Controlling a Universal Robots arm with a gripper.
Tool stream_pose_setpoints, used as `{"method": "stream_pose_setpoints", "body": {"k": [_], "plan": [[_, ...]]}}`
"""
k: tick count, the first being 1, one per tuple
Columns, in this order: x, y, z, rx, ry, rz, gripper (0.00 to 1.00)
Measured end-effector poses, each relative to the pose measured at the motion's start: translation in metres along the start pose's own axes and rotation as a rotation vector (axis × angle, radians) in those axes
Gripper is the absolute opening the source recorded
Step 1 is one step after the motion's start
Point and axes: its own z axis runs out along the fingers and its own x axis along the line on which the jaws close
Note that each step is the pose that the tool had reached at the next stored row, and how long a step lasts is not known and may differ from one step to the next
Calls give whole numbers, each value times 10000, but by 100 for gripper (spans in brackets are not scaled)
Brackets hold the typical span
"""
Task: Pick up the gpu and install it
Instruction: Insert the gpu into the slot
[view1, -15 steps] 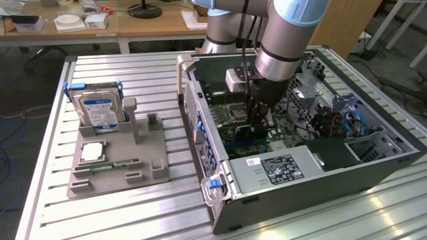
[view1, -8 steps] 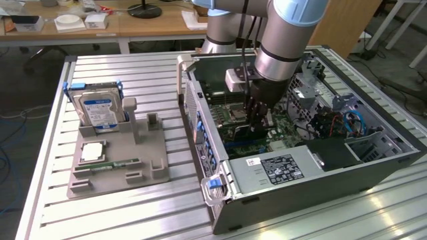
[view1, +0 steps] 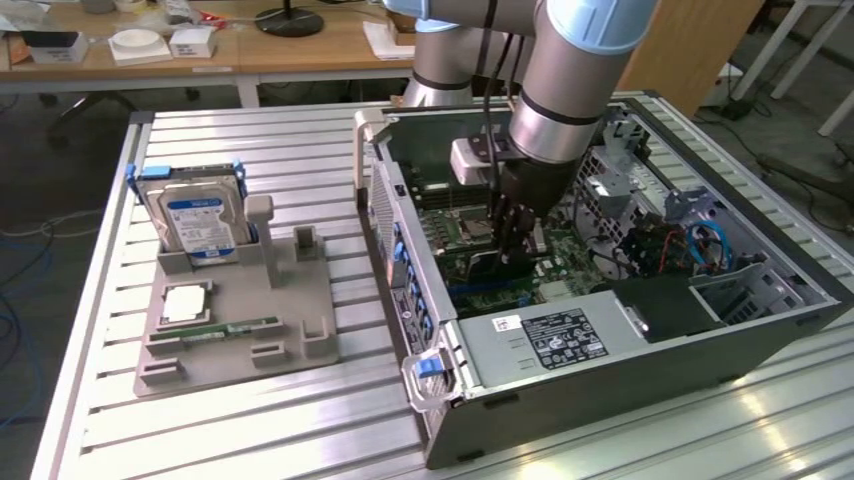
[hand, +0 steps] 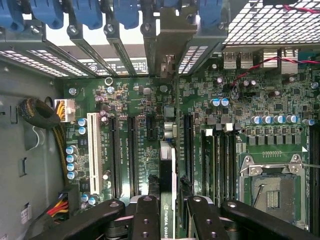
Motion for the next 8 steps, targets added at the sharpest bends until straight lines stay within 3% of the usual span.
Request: {"method": "stream_pose_setpoints", "body": {"k": [8], "plan": [[-1,-37,0,2,4,-64,26]]}}
